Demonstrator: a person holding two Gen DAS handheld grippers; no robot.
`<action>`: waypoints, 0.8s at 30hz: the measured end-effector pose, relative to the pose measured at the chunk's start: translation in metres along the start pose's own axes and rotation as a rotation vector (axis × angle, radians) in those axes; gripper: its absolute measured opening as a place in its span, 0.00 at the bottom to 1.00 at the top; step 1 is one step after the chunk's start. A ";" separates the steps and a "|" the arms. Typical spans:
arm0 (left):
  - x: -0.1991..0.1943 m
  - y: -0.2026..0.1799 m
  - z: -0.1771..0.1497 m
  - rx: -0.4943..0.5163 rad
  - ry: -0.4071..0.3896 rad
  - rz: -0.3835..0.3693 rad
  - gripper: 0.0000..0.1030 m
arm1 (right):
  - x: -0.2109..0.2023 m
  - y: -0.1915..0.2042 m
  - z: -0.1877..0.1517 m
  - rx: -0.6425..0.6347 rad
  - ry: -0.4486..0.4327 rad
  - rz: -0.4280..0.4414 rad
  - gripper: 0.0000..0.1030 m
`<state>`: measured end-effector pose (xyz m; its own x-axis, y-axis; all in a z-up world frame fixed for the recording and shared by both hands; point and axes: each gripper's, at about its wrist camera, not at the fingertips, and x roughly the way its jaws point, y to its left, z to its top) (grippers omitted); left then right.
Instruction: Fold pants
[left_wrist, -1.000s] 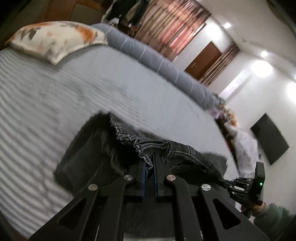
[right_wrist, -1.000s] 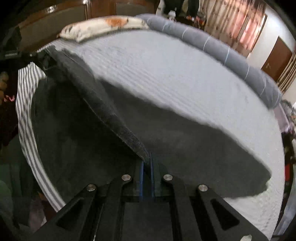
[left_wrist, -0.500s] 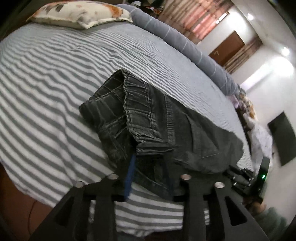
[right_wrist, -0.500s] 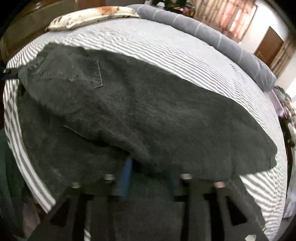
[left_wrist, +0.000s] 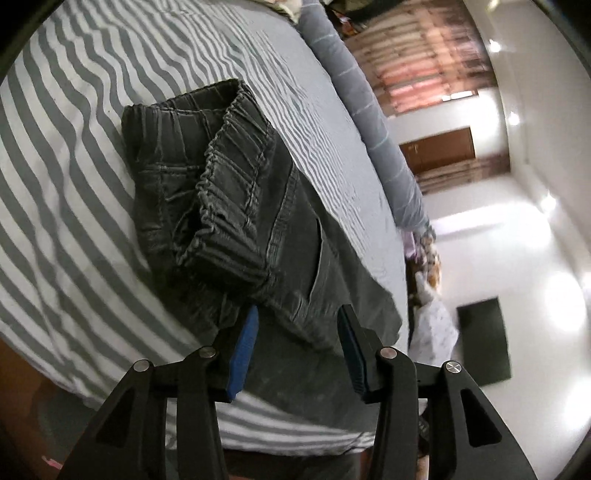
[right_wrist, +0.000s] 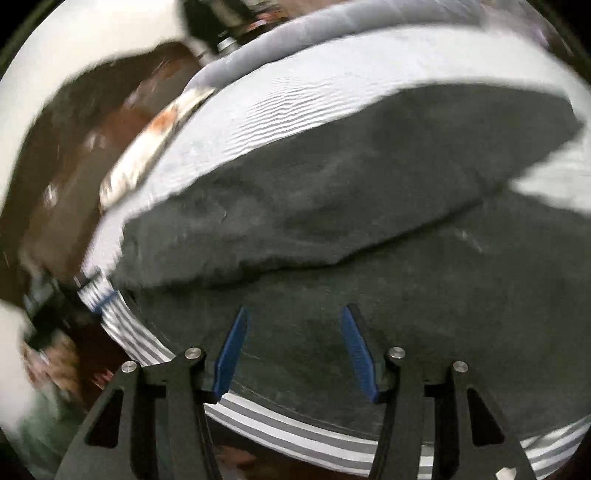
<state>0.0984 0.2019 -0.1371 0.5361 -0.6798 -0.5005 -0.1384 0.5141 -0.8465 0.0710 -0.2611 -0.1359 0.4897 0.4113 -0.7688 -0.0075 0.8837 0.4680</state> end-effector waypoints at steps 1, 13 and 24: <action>0.001 0.001 0.003 -0.010 -0.007 0.003 0.45 | 0.004 -0.007 0.003 0.052 -0.001 0.010 0.50; 0.018 -0.007 0.020 -0.052 -0.052 0.049 0.47 | 0.034 -0.053 0.044 0.334 -0.111 0.072 0.40; 0.016 0.000 0.009 -0.113 -0.060 0.110 0.50 | 0.031 -0.099 0.071 0.418 -0.151 0.081 0.25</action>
<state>0.1146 0.1957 -0.1430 0.5604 -0.5886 -0.5826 -0.2897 0.5196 -0.8038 0.1486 -0.3515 -0.1746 0.6239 0.4108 -0.6648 0.2870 0.6708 0.6839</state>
